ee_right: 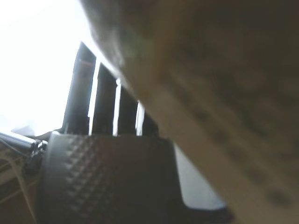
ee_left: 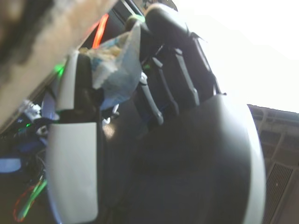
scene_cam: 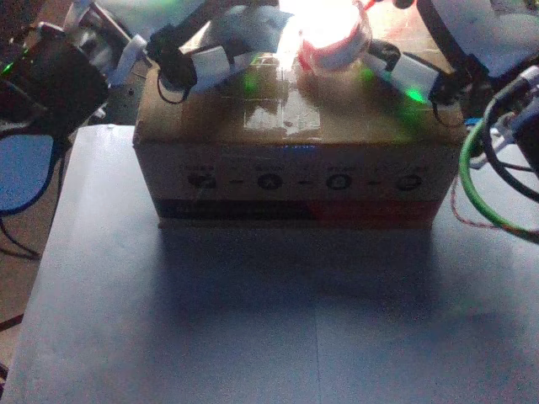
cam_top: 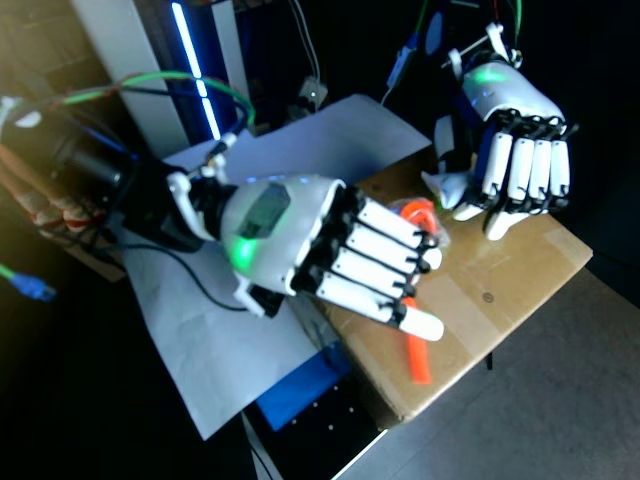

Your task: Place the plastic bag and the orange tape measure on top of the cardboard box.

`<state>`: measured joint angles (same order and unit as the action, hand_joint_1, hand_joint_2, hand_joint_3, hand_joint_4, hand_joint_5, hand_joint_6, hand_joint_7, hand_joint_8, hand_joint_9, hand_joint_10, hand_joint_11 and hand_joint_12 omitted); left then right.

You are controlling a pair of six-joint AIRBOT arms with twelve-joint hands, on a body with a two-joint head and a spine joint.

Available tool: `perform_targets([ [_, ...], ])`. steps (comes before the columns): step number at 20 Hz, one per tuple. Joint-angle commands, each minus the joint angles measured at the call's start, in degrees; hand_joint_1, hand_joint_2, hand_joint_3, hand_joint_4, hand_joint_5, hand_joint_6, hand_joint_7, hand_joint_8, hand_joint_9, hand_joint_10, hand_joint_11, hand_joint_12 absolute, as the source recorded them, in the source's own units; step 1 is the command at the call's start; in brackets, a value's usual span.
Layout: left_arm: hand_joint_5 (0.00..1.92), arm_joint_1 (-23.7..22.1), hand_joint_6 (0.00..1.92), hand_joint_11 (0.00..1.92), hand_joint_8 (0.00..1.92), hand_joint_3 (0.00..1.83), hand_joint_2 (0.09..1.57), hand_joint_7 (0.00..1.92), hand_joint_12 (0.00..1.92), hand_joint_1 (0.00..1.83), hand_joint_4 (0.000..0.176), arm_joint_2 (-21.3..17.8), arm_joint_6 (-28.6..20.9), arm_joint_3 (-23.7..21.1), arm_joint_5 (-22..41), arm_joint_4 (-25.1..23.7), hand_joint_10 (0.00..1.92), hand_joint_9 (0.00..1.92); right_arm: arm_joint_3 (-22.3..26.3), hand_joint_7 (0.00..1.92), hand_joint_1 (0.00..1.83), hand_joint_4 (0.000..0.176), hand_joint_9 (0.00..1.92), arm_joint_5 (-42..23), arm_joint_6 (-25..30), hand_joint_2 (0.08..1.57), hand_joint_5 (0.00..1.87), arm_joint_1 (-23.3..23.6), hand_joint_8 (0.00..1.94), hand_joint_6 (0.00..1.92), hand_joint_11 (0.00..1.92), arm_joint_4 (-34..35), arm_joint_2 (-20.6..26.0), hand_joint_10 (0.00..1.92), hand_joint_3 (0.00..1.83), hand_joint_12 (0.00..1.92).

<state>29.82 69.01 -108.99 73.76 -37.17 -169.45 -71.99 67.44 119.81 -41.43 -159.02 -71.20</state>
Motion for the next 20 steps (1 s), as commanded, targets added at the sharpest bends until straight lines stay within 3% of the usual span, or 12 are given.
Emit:
perform_targets([
  [1,0.82,0.23,0.02,0.24,0.10,0.00,1.02,0.74,1.50,1.04,0.000,-0.46,0.25,-0.24,-5.68,-0.73,0.68,0.52,0.49,0.37,1.02,0.000,0.42,3.77,0.19,0.87,0.63,-0.33,1.37,0.29,0.40,-1.64,0.03,1.65,0.00,1.85],
  [4,0.66,1.73,0.00,0.00,0.00,0.00,1.00,0.57,1.55,0.96,0.000,-1.44,0.25,-1.14,-5.79,0.29,0.47,0.34,2.65,0.25,1.01,0.000,0.30,5.05,0.23,0.85,0.55,-2.33,1.47,0.20,0.32,-1.63,1.89,1.76,0.00,1.92],
  [5,0.60,2.05,0.00,0.00,0.00,0.00,0.98,0.51,1.42,0.97,0.000,-1.59,0.25,-1.37,-5.79,0.49,0.28,0.35,3.51,0.26,1.01,0.000,0.31,5.58,0.29,0.83,0.55,-2.87,1.45,0.18,0.31,-1.64,2.87,1.71,0.00,1.89],
  [6,0.57,2.20,0.00,0.00,0.00,0.00,0.97,0.46,1.37,0.98,0.013,-1.69,0.25,-1.53,-5.79,0.54,0.17,0.36,4.10,0.25,1.01,0.000,0.31,5.95,0.29,0.83,0.54,-3.14,1.45,0.16,0.31,-1.65,3.46,1.73,0.00,1.90],
  [8,0.45,2.74,0.00,0.00,0.00,0.00,0.95,0.32,1.18,0.96,0.063,-1.91,0.25,-1.84,-5.83,0.87,0.07,0.28,5.06,0.21,0.99,0.000,0.27,6.80,0.30,0.83,0.52,-3.89,1.52,0.11,0.44,-1.67,4.64,1.88,0.00,1.92],
  [9,0.41,3.05,0.00,0.00,0.00,0.00,0.93,0.27,1.18,0.96,0.087,-2.03,0.24,-1.98,-5.88,1.12,0.06,0.25,5.49,0.17,0.99,0.000,0.36,7.05,0.30,0.82,0.51,-4.14,1.51,0.08,0.62,-1.67,5.13,1.91,0.00,1.92],
  [10,0.36,3.36,0.00,0.00,0.00,0.00,0.90,0.23,1.14,0.96,0.088,-2.16,0.24,-2.25,-6.01,1.29,0.04,0.24,6.15,0.18,0.97,0.000,0.45,7.70,0.30,0.81,0.50,-4.50,1.46,0.07,0.69,-1.67,5.78,1.88,0.00,1.92],
  [13,0.25,4.06,0.00,0.00,0.00,0.00,0.87,0.16,1.06,0.92,0.087,-2.73,0.24,-3.51,-6.74,1.06,0.00,0.18,8.02,0.18,0.93,0.000,0.19,9.75,0.30,0.82,0.46,-5.56,1.39,0.03,0.28,-1.67,7.58,1.80,0.00,1.92],
  [15,0.22,4.54,0.00,0.00,0.00,0.00,0.86,0.13,0.96,0.91,0.088,-2.99,0.23,-4.09,-7.21,1.01,0.00,0.15,8.57,0.16,0.93,0.000,0.16,10.33,0.30,0.82,0.44,-5.97,1.30,0.01,0.22,-1.67,8.01,1.69,0.00,1.92],
  [17,0.20,5.13,0.00,0.00,0.00,0.00,0.86,0.12,0.92,0.91,0.113,-3.41,0.22,-4.95,-7.71,0.89,0.00,0.13,9.68,0.14,0.94,0.000,0.16,11.73,0.30,0.82,0.44,-6.70,1.38,0.01,0.22,-1.67,8.83,1.74,0.00,1.92],
  [18,0.20,5.44,0.00,0.00,0.00,0.00,0.86,0.12,0.92,0.91,0.113,-3.46,0.21,-5.15,-7.82,0.91,0.00,0.13,10.43,0.11,0.93,0.000,0.13,12.77,0.30,0.82,0.43,-7.24,1.42,0.00,0.20,-1.67,9.43,1.75,0.00,1.92],
  [20,0.14,5.99,0.00,0.00,0.00,0.01,0.88,0.08,0.75,0.84,0.148,-3.68,0.18,-5.49,-8.22,1.12,0.00,0.06,11.73,0.10,0.93,0.000,0.11,14.27,0.30,0.80,0.42,-8.00,1.36,0.00,0.18,-1.67,10.43,1.71,0.00,1.92],
])
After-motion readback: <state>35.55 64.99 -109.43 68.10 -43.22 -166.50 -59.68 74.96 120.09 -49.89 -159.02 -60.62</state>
